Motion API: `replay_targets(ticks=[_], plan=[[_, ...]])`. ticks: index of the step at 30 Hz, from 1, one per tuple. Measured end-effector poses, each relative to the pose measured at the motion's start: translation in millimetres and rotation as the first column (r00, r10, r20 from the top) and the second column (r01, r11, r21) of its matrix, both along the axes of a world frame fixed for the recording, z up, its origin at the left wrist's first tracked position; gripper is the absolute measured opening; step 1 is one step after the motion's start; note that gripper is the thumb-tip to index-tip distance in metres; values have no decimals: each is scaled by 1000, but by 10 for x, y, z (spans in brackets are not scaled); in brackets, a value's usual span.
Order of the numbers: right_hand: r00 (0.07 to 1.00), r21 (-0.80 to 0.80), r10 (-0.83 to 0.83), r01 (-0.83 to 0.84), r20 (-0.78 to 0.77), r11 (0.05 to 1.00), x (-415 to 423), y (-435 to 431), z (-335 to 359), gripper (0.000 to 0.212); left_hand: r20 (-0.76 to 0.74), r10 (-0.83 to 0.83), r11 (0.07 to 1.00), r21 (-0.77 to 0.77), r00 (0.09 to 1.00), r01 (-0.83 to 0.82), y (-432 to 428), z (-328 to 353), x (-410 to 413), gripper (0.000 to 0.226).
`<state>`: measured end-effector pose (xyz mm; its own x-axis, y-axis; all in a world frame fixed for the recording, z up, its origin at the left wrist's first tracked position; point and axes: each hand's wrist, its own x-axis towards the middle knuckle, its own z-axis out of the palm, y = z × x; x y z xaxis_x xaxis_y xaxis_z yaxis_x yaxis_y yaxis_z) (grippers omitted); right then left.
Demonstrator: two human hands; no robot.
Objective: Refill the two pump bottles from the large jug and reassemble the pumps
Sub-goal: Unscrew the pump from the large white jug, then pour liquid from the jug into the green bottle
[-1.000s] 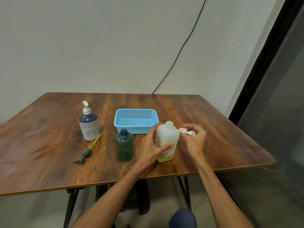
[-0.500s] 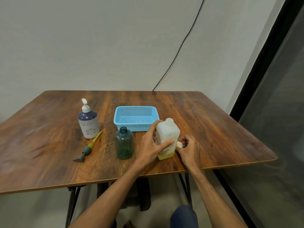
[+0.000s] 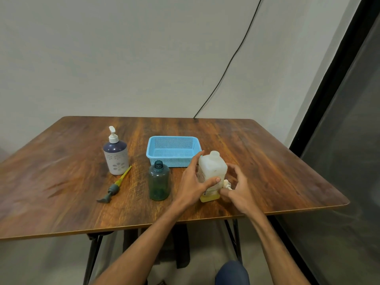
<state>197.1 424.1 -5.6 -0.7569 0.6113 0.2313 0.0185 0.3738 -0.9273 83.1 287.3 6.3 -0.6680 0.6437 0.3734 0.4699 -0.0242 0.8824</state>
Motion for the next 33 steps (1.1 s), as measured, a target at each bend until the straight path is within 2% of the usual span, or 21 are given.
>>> replay_targets(ticks=[3, 7, 13, 18, 22, 25, 30, 33], plan=[[997, -54, 48, -51, -63, 997, -47, -131, -2, 94, -15, 64, 998, -11, 998, -64, -48, 23, 63, 101], [994, -87, 19, -29, -111, 996, -147, -302, -65, 104, -58, 157, 987, 34, 986, -155, -258, 17, 191, 95], [979, -35, -167, 164, -114, 986, -316, -434, -174, 94, -84, 220, 968, 138, 972, -207, -776, 23, 372, 58], [951, 47, -273, 282, -145, 958, -343, -551, -113, 82, -98, 416, 891, 244, 904, -384, -1123, -91, 244, 43], [953, 116, -262, 280, -149, 953, -354, -661, -84, 78, -28, 498, 841, 258, 867, -475, -1226, -182, 20, 50], [958, 161, -248, 269, -142, 950, -372, -743, -33, 79, 22, 499, 850, 179, 866, -495, -1196, -249, -134, 71], [965, 267, -216, 249, -147, 931, -417, -826, 136, 76, 110, 371, 928, -26, 922, -371, -1075, -281, -368, 103], [975, 349, -195, 219, -104, 911, -450, -833, 210, 76, 64, 314, 947, -99, 947, -307, -1025, -286, -447, 96]])
